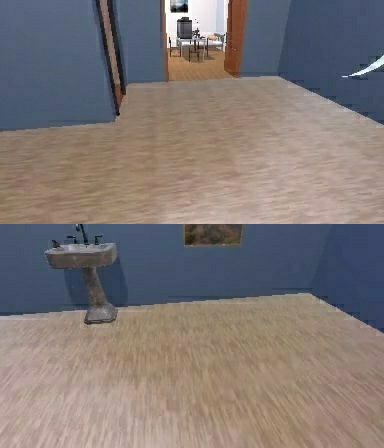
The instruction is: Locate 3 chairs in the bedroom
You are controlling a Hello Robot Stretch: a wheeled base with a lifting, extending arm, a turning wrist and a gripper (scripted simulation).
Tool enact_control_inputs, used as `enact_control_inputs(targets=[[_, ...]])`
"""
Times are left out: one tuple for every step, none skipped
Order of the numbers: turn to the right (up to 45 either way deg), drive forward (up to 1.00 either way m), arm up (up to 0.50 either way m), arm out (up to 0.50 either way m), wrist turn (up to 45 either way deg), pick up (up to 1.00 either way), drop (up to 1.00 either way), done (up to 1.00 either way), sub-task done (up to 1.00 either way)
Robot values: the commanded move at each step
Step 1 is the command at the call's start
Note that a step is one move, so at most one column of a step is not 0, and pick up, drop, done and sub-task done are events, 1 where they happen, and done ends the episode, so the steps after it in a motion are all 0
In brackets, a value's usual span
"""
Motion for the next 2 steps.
enact_control_inputs(targets=[[0.0, 1.00, 0.00, 0.00, 0.0, 0.00, 0.00, 0.00, 0.00], [0.0, 1.00, 0.00, 0.00, 0.0, 0.00, 0.00, 0.00, 0.00]])
